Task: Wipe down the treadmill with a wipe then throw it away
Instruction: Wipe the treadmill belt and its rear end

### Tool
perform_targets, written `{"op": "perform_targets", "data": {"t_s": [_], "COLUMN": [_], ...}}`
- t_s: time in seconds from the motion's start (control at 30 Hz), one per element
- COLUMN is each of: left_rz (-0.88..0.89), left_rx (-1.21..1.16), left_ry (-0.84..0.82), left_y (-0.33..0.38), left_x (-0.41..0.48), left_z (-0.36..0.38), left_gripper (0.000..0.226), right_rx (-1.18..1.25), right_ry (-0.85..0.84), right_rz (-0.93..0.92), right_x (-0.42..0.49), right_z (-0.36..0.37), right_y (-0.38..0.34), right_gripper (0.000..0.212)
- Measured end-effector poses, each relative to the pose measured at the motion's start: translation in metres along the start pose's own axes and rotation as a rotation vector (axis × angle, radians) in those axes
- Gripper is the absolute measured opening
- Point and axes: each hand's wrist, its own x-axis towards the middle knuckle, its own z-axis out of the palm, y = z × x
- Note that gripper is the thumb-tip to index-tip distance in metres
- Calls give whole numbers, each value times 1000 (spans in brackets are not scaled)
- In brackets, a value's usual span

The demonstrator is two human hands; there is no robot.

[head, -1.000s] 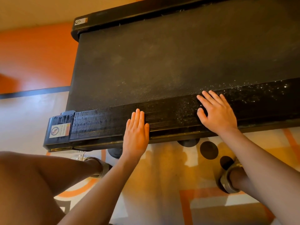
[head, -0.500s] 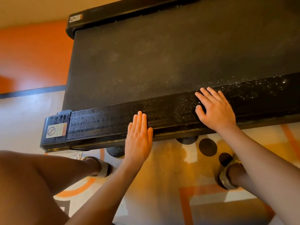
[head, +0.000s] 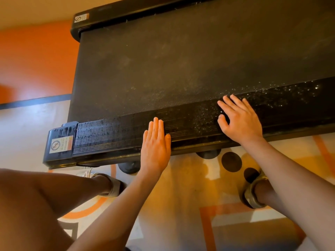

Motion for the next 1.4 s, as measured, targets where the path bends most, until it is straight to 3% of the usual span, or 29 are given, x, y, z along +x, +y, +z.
{"op": "perform_targets", "data": {"t_s": [0.3, 0.57, 0.77, 1.03, 1.27, 1.4], "left_rz": [-35, -24, -43, -50, -50, -40], "left_rx": [7, 5, 25, 16, 68, 22], "left_ry": [-40, 39, -9, -31, -82, -26], "left_y": [1, -11, -7, 2, 3, 10], "left_x": [65, -3, 47, -10, 65, 42], "left_z": [-13, 0, -8, -3, -13, -5], "left_gripper": [60, 59, 61, 63, 66, 66], "right_rx": [19, 2, 6, 0, 9, 11], "right_ry": [22, 32, 46, 48, 40, 14], "right_rz": [-1, -4, 0, 2, 16, 24], "right_x": [1, -1, 1, -1, -2, 0], "right_z": [0, 0, 0, 1, -3, -6], "right_y": [-1, -1, -2, -1, -1, -3], "right_gripper": [59, 58, 56, 56, 55, 57]}}
